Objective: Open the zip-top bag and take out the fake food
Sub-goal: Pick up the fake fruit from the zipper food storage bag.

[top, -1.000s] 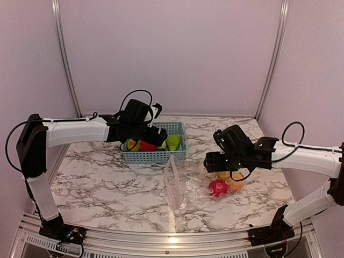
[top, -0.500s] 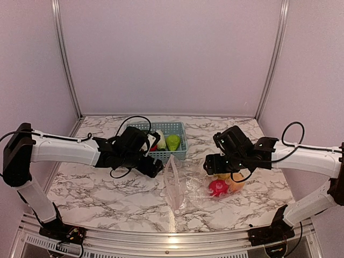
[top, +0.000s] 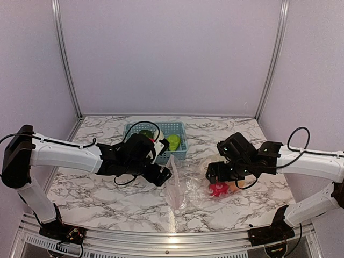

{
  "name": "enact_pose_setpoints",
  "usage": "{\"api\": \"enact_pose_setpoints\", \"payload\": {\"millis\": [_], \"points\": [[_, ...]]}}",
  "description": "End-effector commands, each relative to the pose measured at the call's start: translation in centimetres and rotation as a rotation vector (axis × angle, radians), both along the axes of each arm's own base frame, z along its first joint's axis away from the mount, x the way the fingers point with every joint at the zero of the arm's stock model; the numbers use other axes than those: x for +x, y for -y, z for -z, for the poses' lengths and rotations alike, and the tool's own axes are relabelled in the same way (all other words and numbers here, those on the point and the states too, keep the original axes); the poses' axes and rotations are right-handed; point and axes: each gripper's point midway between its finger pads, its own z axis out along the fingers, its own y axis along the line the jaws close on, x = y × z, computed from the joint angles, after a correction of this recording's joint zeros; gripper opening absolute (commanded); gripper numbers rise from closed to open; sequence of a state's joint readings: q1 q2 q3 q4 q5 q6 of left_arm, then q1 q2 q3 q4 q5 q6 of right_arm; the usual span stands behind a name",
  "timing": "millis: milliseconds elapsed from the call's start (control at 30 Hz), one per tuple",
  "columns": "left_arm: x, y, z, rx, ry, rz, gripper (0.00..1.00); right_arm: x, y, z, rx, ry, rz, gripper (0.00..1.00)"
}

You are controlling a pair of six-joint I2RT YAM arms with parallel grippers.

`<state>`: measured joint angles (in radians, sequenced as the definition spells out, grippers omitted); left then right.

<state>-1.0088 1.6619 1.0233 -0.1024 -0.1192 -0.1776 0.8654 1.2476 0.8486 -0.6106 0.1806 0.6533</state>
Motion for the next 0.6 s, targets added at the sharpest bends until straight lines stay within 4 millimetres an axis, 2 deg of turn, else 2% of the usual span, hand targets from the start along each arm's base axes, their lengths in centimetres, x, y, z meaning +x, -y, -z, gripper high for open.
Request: {"api": "enact_pose_setpoints", "payload": {"millis": [0, 200, 400, 467, 567], "points": [[-0.6, 1.5, 0.1, -0.025, -0.004, 0.033, 0.99, -2.0, 0.3, 0.3, 0.015, -0.052, 0.016, 0.92], [-1.2, 2.3, 0.5, -0.027, -0.014, 0.061, 0.99, -3.0, 1.0, 1.5, 0.041, -0.083, 0.059, 0.87], [-1.5, 2.6, 0.6, -0.029, -0.014, 0.069, 0.99, -2.1, 3.0, 1.0, 0.011, -0.057, 0.156, 0.75], [-1.4, 2.6, 0.6, -0.026, -0.014, 0.069, 0.99, -1.8, 3.2, 0.9, 0.021, -0.048, 0.169, 0.66], [-1.4, 2.6, 0.6, -0.024, -0.014, 0.067, 0.99, -1.3, 3.5, 1.3, 0.027, -0.054, 0.184, 0.41]]}}
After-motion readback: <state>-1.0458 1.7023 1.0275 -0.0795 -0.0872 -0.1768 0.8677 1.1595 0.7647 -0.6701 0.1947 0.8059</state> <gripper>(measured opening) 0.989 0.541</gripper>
